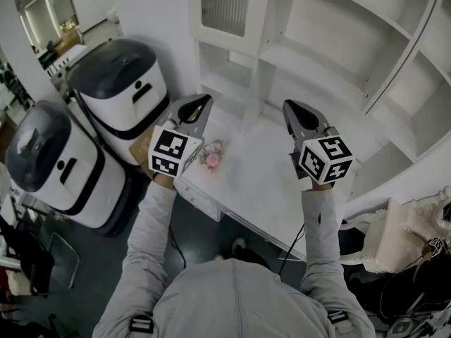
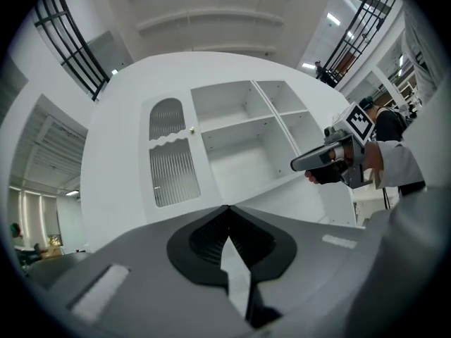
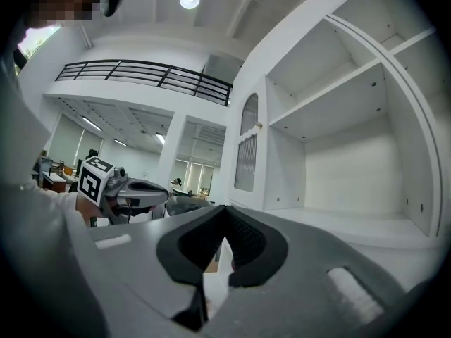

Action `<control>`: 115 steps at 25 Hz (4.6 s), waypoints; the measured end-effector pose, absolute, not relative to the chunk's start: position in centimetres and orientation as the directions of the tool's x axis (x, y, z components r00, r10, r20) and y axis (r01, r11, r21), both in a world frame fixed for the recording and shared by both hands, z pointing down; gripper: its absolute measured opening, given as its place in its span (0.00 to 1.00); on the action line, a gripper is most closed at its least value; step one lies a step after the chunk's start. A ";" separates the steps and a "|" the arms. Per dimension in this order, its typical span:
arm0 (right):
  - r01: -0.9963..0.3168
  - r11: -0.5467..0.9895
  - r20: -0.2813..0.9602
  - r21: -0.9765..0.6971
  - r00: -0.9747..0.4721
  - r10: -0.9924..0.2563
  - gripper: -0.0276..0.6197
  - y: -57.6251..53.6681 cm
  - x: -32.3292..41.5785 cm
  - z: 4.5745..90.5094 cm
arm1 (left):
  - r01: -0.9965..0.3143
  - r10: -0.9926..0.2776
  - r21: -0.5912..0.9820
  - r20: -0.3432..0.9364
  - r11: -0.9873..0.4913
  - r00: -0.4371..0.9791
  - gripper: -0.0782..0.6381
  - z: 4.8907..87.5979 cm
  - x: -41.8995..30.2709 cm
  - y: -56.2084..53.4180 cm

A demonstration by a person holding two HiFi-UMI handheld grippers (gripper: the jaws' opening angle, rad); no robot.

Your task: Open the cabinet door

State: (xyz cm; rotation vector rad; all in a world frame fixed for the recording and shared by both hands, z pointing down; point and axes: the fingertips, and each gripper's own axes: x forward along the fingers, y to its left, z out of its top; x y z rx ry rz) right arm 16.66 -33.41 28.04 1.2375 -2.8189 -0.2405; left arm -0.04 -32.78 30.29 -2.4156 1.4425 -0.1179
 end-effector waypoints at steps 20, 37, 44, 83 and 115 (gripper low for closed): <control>-0.670 0.717 -0.104 0.193 -0.740 -0.664 0.12 -46.1 13.2 19.8 | -0.817 -0.804 -0.438 -0.286 -0.375 0.522 0.23 15.8 4.2 -47.1; -0.809 0.571 -0.131 0.139 -0.587 -0.799 0.25 -52.0 10.9 18.3 | -0.793 -0.574 -0.417 -0.547 -0.444 0.609 0.31 0.5 6.2 -53.6; -0.837 0.523 -0.131 0.161 -0.544 -0.829 0.25 -52.9 11.1 17.6 | -0.802 -0.557 -0.412 -0.578 -0.432 0.597 0.29 -1.0 6.2 -54.8; -0.841 0.530 -0.085 0.109 -0.539 -0.838 0.19 -54.6 7.0 18.4 | -0.680 -0.414 -0.436 -0.559 -0.590 0.718 0.24 0.0 4.4 -51.9; -0.934 0.317 -0.112 0.164 -0.337 -0.935 0.16 -44.4 -3.7 19.2 | -0.493 -0.236 -0.484 -0.497 -0.723 0.835 0.24 0.6 -6.5 -43.8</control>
